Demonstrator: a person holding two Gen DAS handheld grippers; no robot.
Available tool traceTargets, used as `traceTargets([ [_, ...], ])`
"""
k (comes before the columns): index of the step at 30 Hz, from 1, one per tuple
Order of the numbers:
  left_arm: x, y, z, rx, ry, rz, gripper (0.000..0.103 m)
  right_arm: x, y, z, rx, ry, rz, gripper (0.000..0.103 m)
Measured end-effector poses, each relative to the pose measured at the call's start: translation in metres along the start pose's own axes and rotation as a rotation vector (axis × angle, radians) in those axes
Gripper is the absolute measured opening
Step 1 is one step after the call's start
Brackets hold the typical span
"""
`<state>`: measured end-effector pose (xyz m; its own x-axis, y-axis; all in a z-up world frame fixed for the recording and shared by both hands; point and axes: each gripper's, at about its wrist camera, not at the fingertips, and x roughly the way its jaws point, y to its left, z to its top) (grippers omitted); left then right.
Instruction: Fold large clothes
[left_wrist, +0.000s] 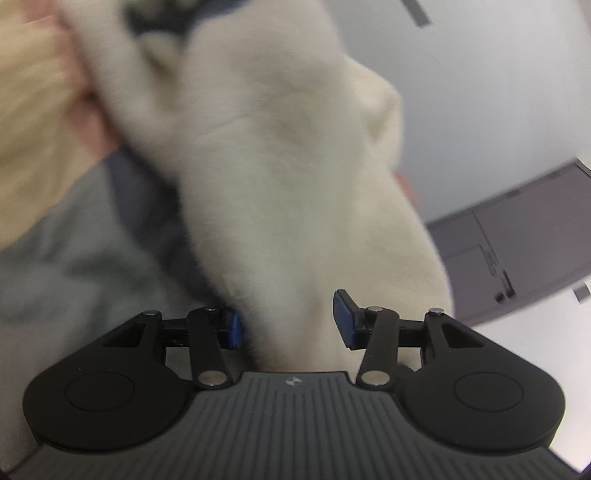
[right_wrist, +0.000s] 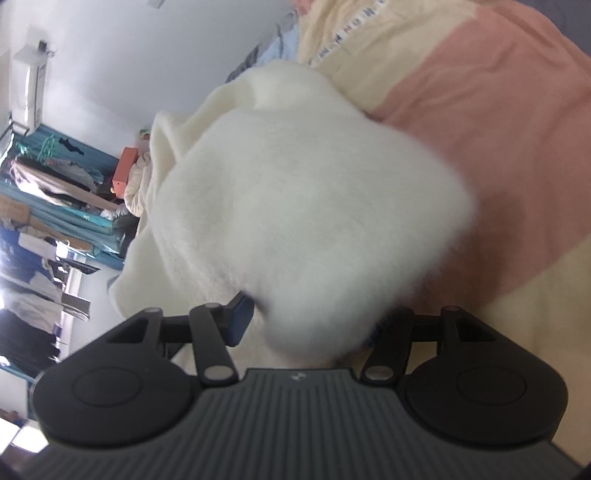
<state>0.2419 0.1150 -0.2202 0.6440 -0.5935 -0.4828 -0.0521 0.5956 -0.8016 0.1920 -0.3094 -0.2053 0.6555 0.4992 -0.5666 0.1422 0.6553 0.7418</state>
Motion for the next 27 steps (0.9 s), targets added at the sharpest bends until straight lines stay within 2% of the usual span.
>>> traceTargets([
  [1,-0.009,0.001,-0.006,0.015,-0.001,0.002,0.044,0.000,0.001,0.000,-0.008,-0.007,0.002,0.047],
  [2,-0.010,0.000,-0.006,0.028,-0.002,0.010,0.040,0.000,0.002,0.001,-0.016,-0.012,0.005,0.039],
  [3,-0.012,0.001,-0.006,0.032,-0.002,0.018,0.031,-0.001,0.003,0.001,-0.024,-0.018,0.005,0.031],
  [4,-0.012,0.003,-0.006,0.023,-0.004,0.019,0.025,-0.003,0.003,0.000,-0.032,-0.024,0.005,0.028],
  [7,-0.023,0.003,-0.004,0.019,-0.025,-0.009,0.018,-0.005,0.008,0.001,-0.057,-0.041,0.022,0.021],
  [12,-0.048,-0.009,-0.007,0.036,-0.111,-0.085,0.015,-0.026,0.018,0.004,-0.108,-0.120,0.090,0.014],
  [15,-0.064,-0.026,-0.007,0.103,-0.138,-0.140,0.015,-0.047,0.030,0.002,-0.173,-0.186,0.139,0.013],
  [18,-0.084,-0.042,-0.006,0.153,-0.177,-0.168,0.014,-0.066,0.045,-0.006,-0.264,-0.241,0.179,0.013],
  [22,-0.115,-0.058,-0.010,0.202,-0.213,-0.193,0.014,-0.088,0.057,-0.008,-0.307,-0.310,0.189,0.012],
  [24,-0.133,-0.066,-0.013,0.211,-0.232,-0.225,0.014,-0.100,0.063,-0.009,-0.303,-0.343,0.222,0.011],
  [27,-0.162,-0.084,-0.015,0.249,-0.259,-0.238,0.014,-0.109,0.075,-0.009,-0.316,-0.360,0.227,0.011],
])
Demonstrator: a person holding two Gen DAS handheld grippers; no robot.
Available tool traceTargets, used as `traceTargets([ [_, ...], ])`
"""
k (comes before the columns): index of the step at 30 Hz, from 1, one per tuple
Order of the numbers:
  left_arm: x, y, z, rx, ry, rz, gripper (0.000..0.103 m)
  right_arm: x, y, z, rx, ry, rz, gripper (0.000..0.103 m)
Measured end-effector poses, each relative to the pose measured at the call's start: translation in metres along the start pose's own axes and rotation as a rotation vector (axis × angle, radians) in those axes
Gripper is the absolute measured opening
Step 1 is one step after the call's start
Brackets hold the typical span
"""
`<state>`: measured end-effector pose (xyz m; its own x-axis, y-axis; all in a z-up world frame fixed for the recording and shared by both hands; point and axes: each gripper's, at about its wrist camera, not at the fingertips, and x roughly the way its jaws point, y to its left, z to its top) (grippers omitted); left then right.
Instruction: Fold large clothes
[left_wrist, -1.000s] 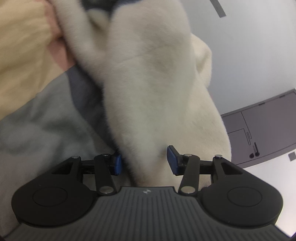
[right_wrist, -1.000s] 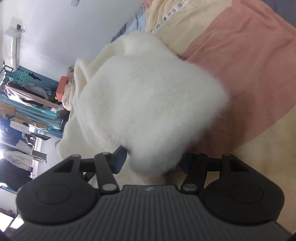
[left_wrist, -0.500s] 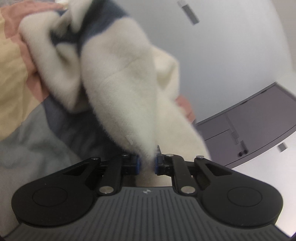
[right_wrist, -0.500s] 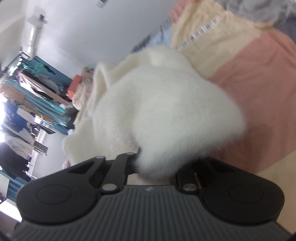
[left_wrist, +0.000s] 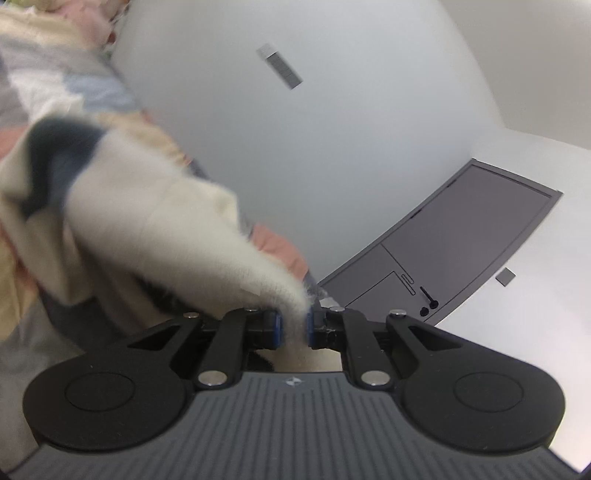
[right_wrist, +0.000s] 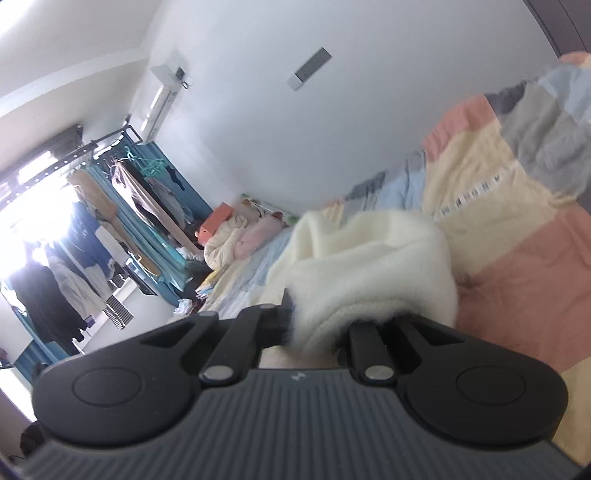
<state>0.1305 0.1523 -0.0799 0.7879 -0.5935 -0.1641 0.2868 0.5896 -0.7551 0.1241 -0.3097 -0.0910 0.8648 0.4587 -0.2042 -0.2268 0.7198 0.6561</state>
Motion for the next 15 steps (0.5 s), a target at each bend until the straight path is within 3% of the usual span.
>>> traceTargets([
  [4,-0.019,-0.028,0.019,0.033,-0.030,-0.013,0.014,-0.014,0.019,0.014,-0.010,-0.024,0.017,0.011],
  [9,-0.038,-0.084,0.049,0.107,-0.044,0.056,0.014,-0.031,0.056,0.049,-0.061,-0.052,0.049,0.011],
  [15,-0.056,-0.155,0.107,0.148,-0.096,0.059,0.014,-0.056,0.114,0.100,-0.127,-0.129,0.111,0.011],
])
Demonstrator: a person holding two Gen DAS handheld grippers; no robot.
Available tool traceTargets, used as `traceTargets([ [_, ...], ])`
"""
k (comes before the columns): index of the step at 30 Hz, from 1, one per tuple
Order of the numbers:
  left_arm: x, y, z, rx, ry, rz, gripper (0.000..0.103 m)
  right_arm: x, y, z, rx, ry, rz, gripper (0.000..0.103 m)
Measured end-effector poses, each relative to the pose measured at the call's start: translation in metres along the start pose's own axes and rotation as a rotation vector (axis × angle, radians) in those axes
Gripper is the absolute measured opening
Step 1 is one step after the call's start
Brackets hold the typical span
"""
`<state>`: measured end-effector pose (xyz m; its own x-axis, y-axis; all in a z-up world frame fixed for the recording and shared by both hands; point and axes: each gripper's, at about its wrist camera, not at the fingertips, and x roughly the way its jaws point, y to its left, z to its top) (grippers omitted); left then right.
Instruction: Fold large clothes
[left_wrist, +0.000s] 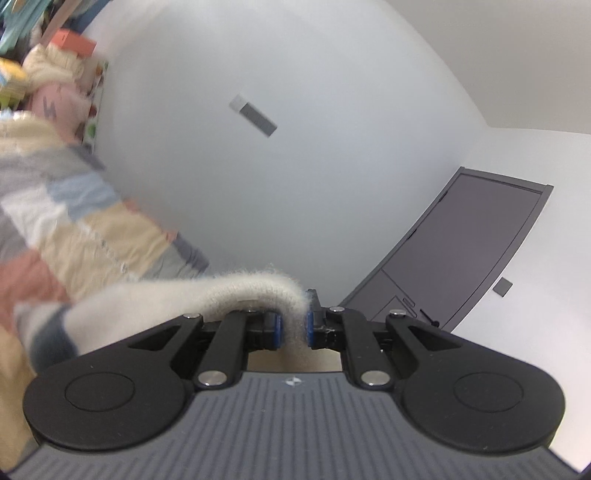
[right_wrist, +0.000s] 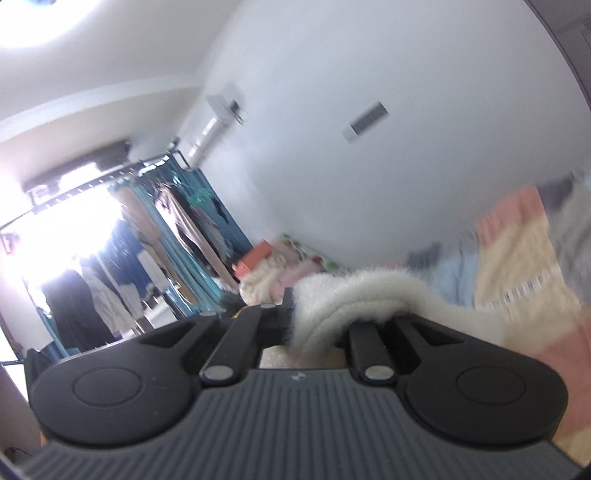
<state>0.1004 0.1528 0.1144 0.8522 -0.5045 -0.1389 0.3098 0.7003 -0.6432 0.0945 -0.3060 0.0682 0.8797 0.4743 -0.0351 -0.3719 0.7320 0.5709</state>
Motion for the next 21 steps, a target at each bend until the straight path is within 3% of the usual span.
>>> traceTargets([
  [9,-0.057,-0.121,0.103,0.108,-0.106,-0.082,0.014,-0.031,0.081,0.100,-0.130,-0.102,0.095,0.011],
  [13,-0.066,-0.157,0.143,0.117,-0.144,-0.109,0.014,-0.038,0.114,0.140,-0.192,-0.141,0.117,0.011],
  [17,-0.052,-0.169,0.164,0.121,-0.149,-0.106,0.015,-0.020,0.122,0.160,-0.219,-0.159,0.080,0.011],
  [21,0.006,-0.149,0.166,0.105,-0.105,-0.055,0.015,0.025,0.084,0.158,-0.177,-0.096,-0.002,0.011],
])
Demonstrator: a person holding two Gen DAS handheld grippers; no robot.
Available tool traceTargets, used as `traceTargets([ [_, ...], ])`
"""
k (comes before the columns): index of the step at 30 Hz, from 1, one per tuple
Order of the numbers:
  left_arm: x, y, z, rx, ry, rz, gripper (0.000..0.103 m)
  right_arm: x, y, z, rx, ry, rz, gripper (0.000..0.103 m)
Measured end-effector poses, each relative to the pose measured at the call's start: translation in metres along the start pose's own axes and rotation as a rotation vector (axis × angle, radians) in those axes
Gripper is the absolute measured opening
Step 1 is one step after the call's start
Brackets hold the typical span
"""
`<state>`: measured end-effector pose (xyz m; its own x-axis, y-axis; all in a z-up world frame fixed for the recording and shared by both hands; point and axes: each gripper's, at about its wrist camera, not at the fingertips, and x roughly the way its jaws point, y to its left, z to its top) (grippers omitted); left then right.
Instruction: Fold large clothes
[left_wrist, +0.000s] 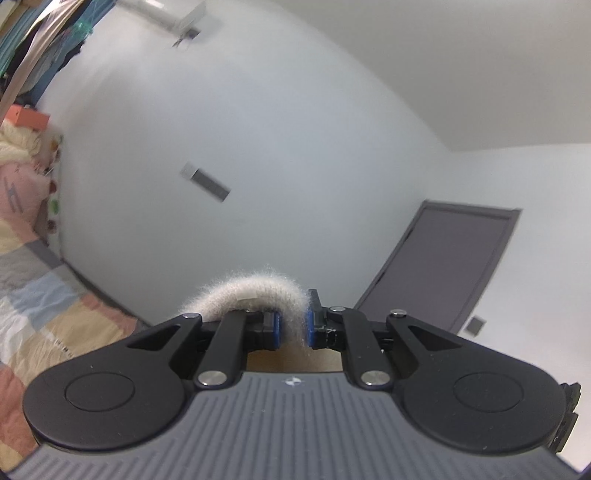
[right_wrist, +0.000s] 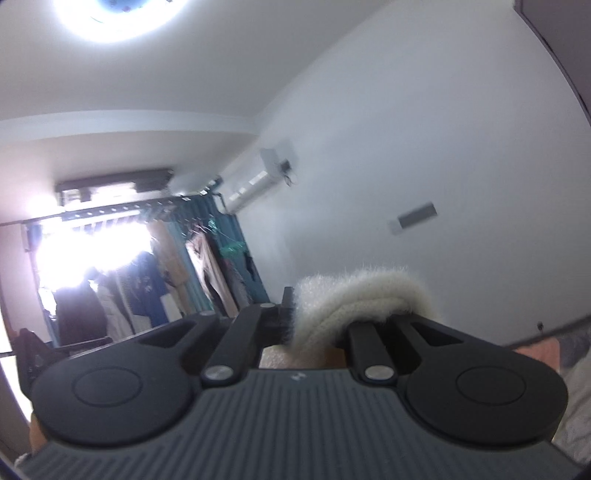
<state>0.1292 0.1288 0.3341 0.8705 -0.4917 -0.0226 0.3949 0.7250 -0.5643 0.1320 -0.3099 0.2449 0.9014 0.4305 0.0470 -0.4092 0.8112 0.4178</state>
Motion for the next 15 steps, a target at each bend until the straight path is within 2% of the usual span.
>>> traceTargets([
  [3,0.050,0.037,-0.027,-0.013,0.053,0.031,0.015,0.034,-0.036,-0.026,0.018,0.072,-0.068,0.011],
  [8,0.141,0.119,-0.083,-0.047,0.134,0.066,0.015,0.098,-0.119,-0.081,0.120,0.174,-0.156,0.012],
  [12,0.216,0.175,-0.120,-0.015,0.196,0.131,0.015,0.155,-0.178,-0.127,0.183,0.257,-0.218,0.013],
  [15,0.265,0.221,-0.145,-0.041,0.241,0.175,0.015,0.195,-0.213,-0.160,0.207,0.289,-0.241,0.013],
])
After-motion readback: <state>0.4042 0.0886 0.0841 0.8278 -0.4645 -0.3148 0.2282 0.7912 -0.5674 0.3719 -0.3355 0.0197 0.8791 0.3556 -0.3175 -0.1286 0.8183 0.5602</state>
